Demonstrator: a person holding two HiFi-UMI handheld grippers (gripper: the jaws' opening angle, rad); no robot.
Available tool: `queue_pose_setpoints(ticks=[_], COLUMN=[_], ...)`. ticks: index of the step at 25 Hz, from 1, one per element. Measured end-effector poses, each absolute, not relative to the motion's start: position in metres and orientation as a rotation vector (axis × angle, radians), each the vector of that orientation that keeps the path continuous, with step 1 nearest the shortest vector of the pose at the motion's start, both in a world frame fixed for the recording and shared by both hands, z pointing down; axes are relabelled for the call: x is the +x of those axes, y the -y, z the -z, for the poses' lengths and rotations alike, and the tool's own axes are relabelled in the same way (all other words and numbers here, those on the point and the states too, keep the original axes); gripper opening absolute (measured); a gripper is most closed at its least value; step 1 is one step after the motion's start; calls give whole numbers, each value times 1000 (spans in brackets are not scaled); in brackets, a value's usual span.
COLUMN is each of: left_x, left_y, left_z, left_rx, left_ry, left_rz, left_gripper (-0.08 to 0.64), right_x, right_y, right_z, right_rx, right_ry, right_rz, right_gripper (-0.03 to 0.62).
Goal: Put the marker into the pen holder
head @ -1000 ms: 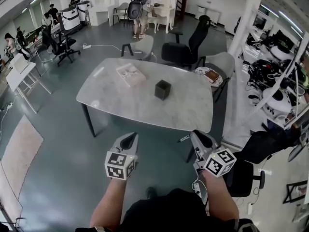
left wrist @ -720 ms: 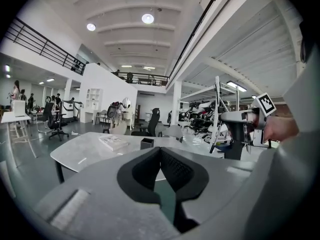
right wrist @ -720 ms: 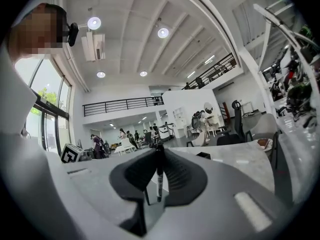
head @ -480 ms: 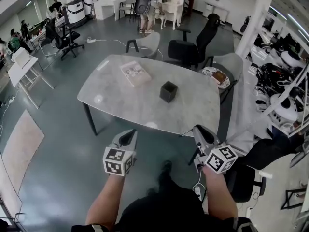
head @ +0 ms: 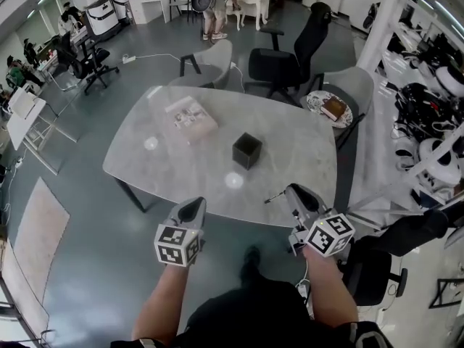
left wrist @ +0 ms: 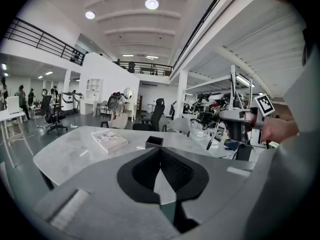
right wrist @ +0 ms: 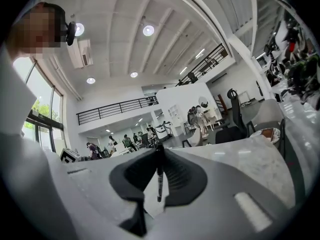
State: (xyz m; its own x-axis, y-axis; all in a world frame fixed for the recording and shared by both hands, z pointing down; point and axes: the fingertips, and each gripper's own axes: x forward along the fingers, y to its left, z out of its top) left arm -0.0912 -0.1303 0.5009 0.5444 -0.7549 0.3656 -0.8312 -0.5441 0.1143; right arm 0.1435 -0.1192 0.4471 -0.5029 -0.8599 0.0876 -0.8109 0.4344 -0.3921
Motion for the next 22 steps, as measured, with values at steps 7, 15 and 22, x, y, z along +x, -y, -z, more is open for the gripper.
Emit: queue_pose_setpoints(ticks=[7,15,22], left_x=[-54,-53,-68], left_y=[219,279,332], left_z=[-503,-498,-495], left_rx=[2499,2501,2561], left_ry=[1335,1298,1185], left_rz=[-388,-362,-322], left_gripper=[11,11,11], right_x=[179,177,145], right_y=[216,276,323], right_z=[-453,-457,-468], right_rx=[-1483,-1528,-1644], right_ry=[-2582,-2611,-2637], right_rz=[591,599,628], right_gripper=[44,44,44])
